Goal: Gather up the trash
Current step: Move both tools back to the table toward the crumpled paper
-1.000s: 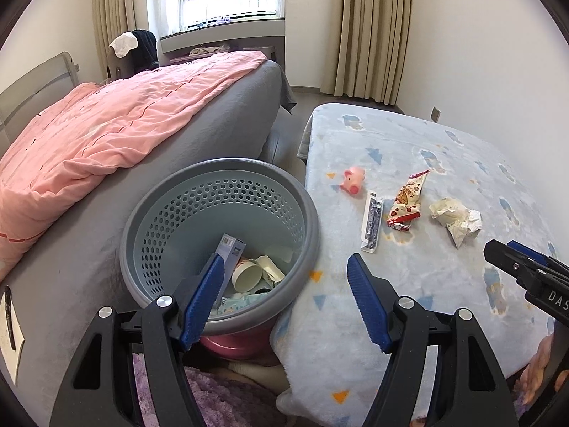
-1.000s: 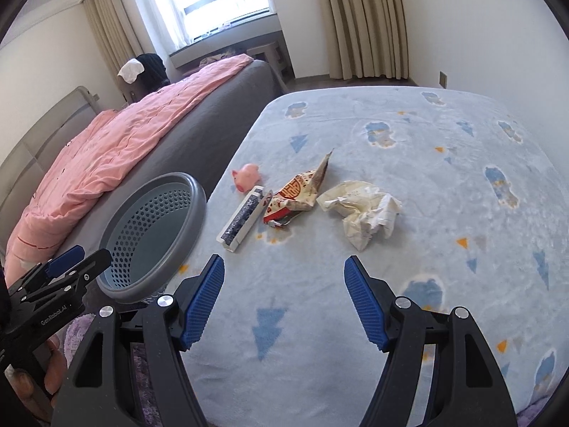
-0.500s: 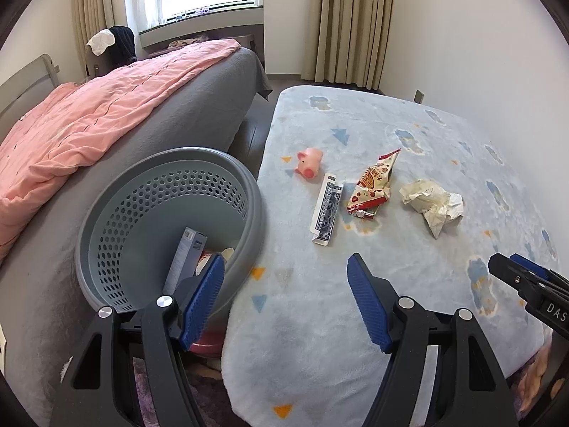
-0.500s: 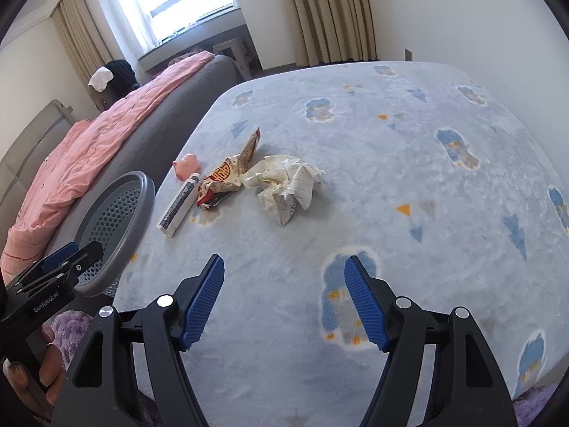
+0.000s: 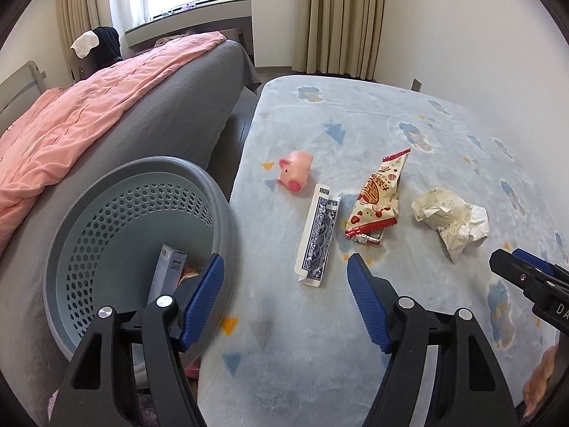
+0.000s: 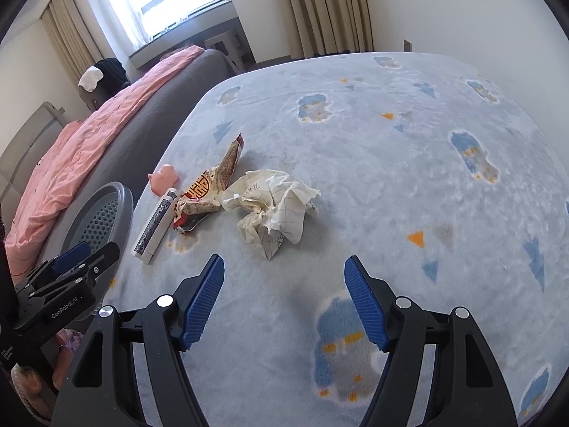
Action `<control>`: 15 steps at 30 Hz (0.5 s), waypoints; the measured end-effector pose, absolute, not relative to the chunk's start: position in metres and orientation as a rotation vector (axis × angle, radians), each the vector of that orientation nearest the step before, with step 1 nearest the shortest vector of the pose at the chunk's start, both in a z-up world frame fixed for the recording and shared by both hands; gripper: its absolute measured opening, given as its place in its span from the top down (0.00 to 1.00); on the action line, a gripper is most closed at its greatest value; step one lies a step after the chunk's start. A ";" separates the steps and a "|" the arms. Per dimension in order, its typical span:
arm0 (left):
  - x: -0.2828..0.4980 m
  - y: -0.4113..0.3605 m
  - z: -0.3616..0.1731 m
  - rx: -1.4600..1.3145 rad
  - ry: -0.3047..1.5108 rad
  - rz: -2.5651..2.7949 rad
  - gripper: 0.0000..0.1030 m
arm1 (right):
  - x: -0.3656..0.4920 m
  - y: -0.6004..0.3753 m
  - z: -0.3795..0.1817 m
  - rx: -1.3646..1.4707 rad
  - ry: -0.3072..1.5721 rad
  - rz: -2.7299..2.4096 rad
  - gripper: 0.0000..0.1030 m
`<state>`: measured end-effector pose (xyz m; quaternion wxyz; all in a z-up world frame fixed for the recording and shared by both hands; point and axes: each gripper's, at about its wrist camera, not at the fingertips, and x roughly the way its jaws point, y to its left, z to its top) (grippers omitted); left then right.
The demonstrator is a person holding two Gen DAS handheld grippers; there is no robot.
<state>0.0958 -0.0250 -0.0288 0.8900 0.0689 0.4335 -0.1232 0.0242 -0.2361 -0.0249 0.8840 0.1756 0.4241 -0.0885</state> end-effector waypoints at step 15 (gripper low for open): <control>0.131 -0.025 -0.054 0.141 0.930 -0.267 0.33 | 0.076 -0.234 -0.048 0.311 0.942 -0.222 0.28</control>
